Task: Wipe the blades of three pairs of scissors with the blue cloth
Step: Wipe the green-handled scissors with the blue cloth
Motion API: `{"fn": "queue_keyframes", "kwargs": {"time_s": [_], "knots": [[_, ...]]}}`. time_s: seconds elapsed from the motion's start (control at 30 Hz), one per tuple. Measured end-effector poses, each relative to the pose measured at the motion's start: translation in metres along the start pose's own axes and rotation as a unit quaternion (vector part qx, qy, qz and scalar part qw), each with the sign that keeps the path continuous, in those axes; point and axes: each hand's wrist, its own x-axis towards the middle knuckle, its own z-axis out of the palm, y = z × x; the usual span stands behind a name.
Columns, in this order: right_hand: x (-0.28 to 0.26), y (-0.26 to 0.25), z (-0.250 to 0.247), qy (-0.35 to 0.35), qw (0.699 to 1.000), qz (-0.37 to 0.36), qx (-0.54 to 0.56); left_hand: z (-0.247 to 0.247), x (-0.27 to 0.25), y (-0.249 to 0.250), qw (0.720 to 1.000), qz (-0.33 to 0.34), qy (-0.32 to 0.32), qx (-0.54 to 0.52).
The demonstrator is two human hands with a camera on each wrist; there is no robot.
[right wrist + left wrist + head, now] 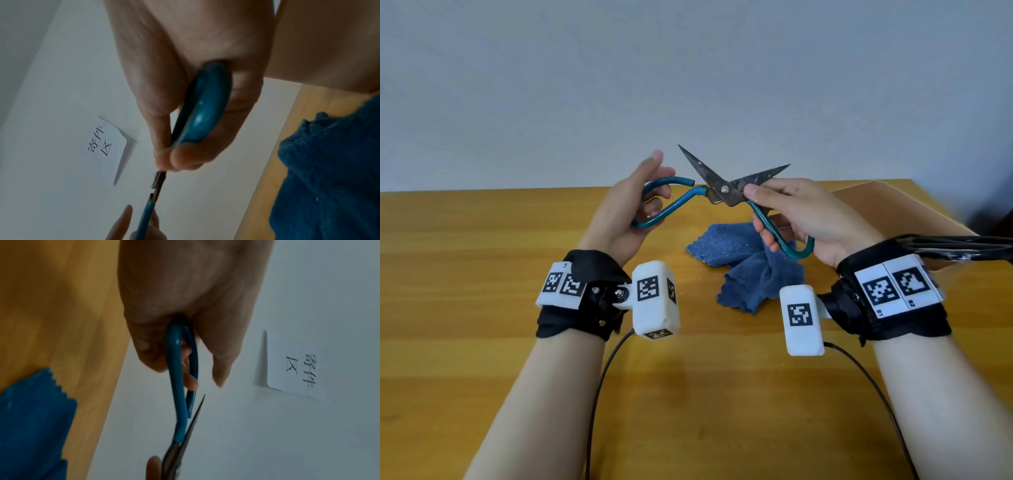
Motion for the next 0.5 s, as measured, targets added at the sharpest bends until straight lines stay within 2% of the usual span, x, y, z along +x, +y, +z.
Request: {"fn": "queue_keyframes", "kwargs": {"time_s": [0.07, 0.17, 0.23, 0.33, 0.37, 0.4, 0.5], "knots": [[0.001, 0.001, 0.0, 0.007, 1.0, 0.0, 0.013, 0.002, 0.001, -0.002, 0.993, -0.026, 0.019, -0.112], [0.003, 0.003, 0.002, 0.02, 0.999, -0.001, 0.034, 0.009, 0.003, -0.007, 0.968, -0.037, 0.021, -0.247], [0.005, 0.004, 0.005, 0.039, 0.998, -0.001, 0.049, 0.017, 0.002, -0.01, 0.937, -0.035, 0.022, -0.348], [0.007, 0.005, 0.009, 0.061, 0.996, -0.002, 0.067, 0.034, -0.002, -0.012, 0.873, -0.024, 0.041, -0.485], [0.007, 0.006, 0.011, 0.063, 0.996, -0.004, 0.069, 0.039, -0.004, -0.013, 0.868, -0.02, 0.041, -0.495], [0.007, 0.006, 0.013, 0.062, 0.995, -0.007, 0.072, 0.045, -0.005, -0.013, 0.877, -0.018, 0.032, -0.479], [0.007, 0.004, 0.02, 0.054, 0.996, -0.017, 0.076, 0.059, -0.009, -0.017, 0.935, -0.03, -0.051, -0.35]]}}
